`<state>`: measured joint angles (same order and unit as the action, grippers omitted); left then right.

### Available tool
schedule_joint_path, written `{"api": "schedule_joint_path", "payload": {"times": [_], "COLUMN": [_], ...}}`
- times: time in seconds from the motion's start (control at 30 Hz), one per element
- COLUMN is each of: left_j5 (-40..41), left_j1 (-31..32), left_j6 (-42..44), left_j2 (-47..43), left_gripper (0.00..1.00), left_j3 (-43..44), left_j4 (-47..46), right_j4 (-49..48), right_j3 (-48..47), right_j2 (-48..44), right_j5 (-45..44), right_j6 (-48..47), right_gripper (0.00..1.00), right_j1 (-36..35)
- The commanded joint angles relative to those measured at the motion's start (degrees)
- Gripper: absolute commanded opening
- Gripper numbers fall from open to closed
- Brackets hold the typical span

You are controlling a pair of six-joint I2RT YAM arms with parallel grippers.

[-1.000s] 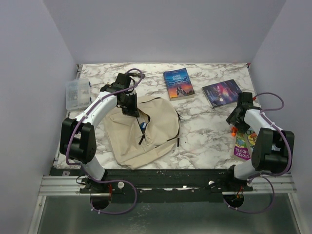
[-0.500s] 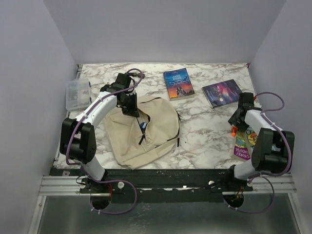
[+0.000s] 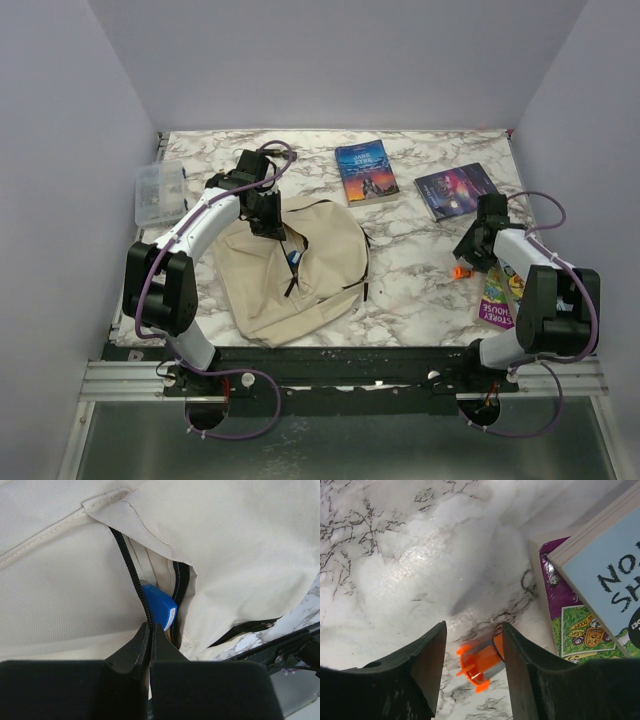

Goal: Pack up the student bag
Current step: Pick up the stationery from the center of the board.

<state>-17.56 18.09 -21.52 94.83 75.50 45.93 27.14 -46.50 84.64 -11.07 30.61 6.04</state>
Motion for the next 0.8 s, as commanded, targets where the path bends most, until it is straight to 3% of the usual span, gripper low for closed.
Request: {"api": "schedule_joint_path", "payload": {"times": [0.0, 0.27, 0.5, 0.77], "left_j5": [-2.40, -2.61, -2.58, -2.65], "left_j1": [0.46, 0.54, 0.55, 0.70], "left_j6": [0.51, 0.51, 0.59, 0.60], "left_j2": [-1.31, -1.31, -1.38, -1.37], "left_gripper": [0.00, 0.00, 0.00, 0.00], "left_j3": [0.08, -0.01, -0.22, -0.23], "left_j4": [-1.26, -1.28, -1.31, -1.28], "right_j4": [0.37, 2.47, 6.06, 5.48], "right_j3": [0.38, 0.01, -1.67, -0.39], "right_j2": [0.17, -0.60, -2.22, -0.26], "right_j5": [2.11, 2.66, -1.87, 4.58], "right_j6": [1.19, 2.11, 8.61, 10.12], "right_gripper": [0.53, 0.59, 0.86, 0.84], "right_j1": [-0.27, -0.24, -0.17, -0.24]}}
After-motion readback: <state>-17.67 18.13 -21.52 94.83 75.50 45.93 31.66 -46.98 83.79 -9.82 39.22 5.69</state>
